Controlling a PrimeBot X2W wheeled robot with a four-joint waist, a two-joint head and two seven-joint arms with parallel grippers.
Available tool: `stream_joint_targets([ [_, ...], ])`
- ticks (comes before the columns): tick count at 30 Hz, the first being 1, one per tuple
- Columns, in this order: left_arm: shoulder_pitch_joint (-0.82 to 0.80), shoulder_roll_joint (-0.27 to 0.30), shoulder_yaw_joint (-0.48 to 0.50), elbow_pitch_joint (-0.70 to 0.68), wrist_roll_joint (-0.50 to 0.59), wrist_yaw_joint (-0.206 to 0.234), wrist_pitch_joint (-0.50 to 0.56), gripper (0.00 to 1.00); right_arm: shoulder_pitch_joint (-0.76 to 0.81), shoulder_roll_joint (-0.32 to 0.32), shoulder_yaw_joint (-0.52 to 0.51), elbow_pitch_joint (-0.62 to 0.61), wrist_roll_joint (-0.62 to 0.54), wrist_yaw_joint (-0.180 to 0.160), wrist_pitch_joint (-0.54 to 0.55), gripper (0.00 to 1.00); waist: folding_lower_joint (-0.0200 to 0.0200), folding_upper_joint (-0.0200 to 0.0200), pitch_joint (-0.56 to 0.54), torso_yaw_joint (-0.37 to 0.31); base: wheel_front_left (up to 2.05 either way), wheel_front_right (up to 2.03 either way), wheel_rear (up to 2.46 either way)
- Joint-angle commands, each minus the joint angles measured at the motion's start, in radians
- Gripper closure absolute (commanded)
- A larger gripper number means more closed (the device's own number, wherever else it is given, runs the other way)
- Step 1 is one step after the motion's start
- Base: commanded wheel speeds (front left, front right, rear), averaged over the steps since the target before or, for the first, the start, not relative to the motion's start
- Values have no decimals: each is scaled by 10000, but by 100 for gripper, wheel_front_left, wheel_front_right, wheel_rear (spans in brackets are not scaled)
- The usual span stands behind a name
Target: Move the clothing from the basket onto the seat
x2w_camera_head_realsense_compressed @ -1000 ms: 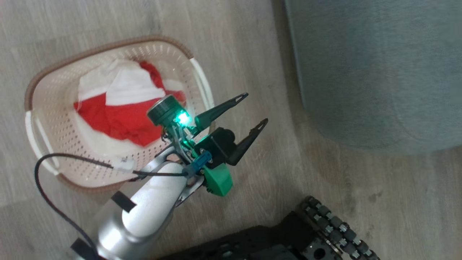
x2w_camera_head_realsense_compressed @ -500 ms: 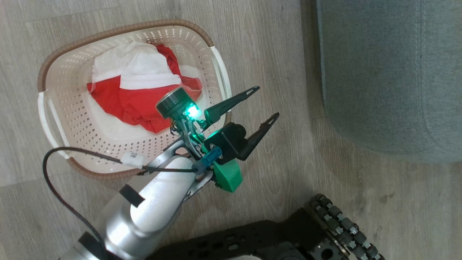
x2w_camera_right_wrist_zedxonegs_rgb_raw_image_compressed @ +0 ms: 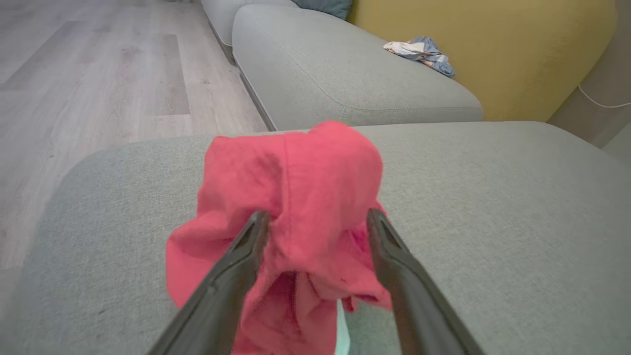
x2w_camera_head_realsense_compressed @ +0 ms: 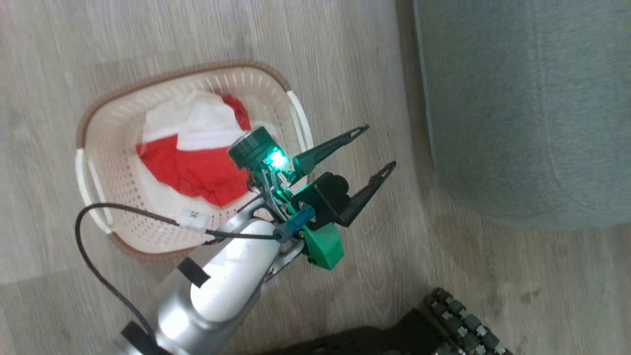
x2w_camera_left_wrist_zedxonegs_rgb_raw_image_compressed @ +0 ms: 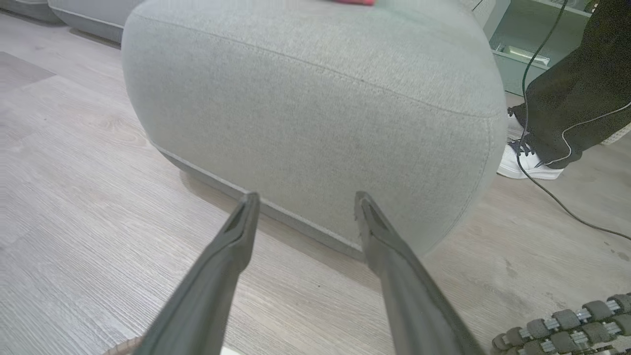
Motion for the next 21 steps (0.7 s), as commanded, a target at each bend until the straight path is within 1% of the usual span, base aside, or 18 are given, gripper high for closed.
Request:
stream_joint_targets([
  [1,259,-128,216,-302,-57,74,-49,0,618,-506,75,-317,46,-2,-65,0,0,0,-608,6,0,0,0],
  [4,487,-209,342,-334,-197,75,-49,0,1170,-648,319,-805,58,-2,-65,0,0,0,-1250,13,0,0,0],
  [7,758,-265,549,-418,-297,105,-49,0,1744,-801,616,-1562,-48,-2,-65,0,0,0,-1884,59,0,0,0],
  [14,1699,-317,1442,-818,-366,449,-49,0,3134,-799,482,-3734,-134,-2,-65,0,0,0,-3287,193,0,0,0],
  [21,2629,-348,2747,-1529,-339,1153,-49,0,4734,-431,309,-6370,-195,-2,-65,0,0,0,-4314,658,0,0,0],
])
